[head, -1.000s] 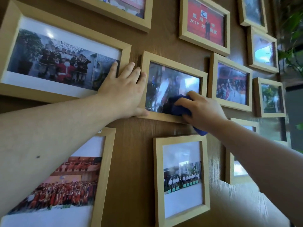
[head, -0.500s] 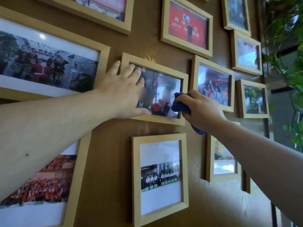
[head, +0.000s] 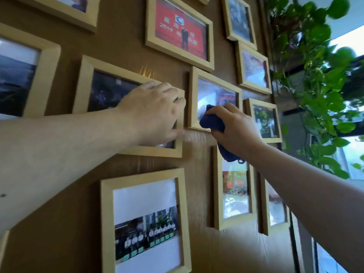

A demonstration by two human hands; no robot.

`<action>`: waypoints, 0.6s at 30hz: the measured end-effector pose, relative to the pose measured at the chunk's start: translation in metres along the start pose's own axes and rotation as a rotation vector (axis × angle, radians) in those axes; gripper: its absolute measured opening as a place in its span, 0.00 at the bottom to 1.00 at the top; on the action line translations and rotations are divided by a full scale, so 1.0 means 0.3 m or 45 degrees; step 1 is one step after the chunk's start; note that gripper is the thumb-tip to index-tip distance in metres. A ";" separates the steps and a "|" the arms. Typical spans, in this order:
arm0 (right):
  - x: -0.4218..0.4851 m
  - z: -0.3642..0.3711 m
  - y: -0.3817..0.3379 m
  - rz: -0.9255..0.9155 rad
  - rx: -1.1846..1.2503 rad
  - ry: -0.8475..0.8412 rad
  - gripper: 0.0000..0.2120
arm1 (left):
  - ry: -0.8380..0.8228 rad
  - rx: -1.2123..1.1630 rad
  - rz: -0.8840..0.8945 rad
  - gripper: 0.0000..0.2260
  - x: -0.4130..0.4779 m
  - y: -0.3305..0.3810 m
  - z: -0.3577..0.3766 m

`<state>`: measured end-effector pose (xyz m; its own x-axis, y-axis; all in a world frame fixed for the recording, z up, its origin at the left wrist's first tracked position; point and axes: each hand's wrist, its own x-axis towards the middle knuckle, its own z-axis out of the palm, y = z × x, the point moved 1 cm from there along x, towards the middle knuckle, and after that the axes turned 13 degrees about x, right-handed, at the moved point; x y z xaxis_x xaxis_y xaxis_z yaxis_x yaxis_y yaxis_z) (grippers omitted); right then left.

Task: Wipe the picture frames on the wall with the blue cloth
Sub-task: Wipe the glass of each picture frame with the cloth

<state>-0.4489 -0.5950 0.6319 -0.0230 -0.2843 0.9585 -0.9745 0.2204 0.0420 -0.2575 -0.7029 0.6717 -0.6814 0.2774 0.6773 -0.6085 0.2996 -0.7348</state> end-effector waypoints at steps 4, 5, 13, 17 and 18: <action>0.028 -0.008 0.072 0.036 -0.036 -0.020 0.19 | 0.053 0.001 0.004 0.34 0.072 0.035 0.075; 0.036 -0.012 0.090 0.049 -0.041 -0.006 0.19 | 0.065 0.009 0.000 0.34 0.089 0.046 0.091; 0.081 0.001 0.201 0.095 0.017 0.076 0.18 | 0.035 0.066 -0.001 0.33 0.198 0.118 0.182; 0.148 0.014 0.250 0.051 0.055 0.112 0.18 | -0.021 0.100 -0.083 0.34 0.244 0.107 0.197; 0.170 0.018 0.261 0.039 0.061 0.122 0.18 | -0.035 0.118 -0.095 0.35 0.252 0.109 0.201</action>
<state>-0.5276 -0.5974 0.6827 -0.0334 -0.1873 0.9817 -0.9832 0.1823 0.0014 -0.3533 -0.7271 0.6968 -0.6430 0.2322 0.7298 -0.6919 0.2323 -0.6836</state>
